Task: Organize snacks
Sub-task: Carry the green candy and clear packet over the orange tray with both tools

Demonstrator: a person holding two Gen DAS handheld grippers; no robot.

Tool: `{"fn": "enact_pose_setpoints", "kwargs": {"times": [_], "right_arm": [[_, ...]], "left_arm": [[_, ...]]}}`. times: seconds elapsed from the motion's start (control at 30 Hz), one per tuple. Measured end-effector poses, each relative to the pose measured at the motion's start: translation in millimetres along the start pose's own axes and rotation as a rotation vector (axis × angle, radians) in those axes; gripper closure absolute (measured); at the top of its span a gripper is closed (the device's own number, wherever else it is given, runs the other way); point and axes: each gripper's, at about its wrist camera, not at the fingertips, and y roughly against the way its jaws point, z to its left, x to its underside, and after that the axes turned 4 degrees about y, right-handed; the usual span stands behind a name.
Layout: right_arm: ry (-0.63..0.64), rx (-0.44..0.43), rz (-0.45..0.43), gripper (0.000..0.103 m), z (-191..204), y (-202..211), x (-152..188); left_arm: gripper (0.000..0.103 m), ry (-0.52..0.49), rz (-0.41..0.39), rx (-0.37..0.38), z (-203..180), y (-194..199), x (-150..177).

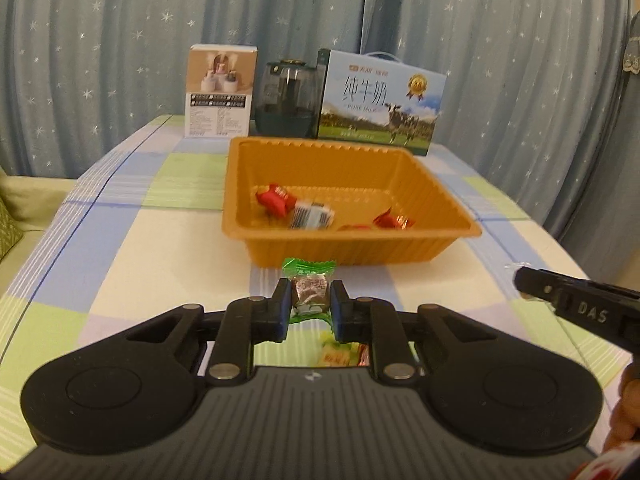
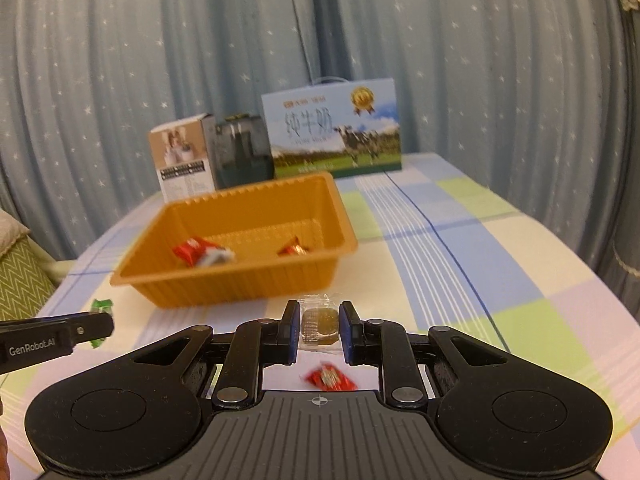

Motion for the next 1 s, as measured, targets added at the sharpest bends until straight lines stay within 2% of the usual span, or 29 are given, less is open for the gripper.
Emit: {"fn": "enact_pose_setpoints", "kwargs": {"times": [0.47,0.63,0.93,1.0], "right_arm": [[0.035,-0.049,-0.102,0.082,17.1,-47.7,-63.4],[0.058,-0.070,-0.080,0.082,22.7,-74.4,-73.4],[0.019,-0.087,-0.018,0.082,18.8,-112.3,-75.8],[0.015,-0.092,-0.011,0.082,18.3,-116.2,-76.5]], "left_arm": [[0.085,-0.046,-0.065,0.033,-9.7,-44.9,-68.5],[0.085,-0.031,-0.053,0.028,-3.1,-66.5,-79.3],[0.085,-0.019,-0.022,0.016,5.8,-92.3,-83.3],[0.080,-0.021,-0.006,0.014,7.2,-96.7,-84.4]]}}
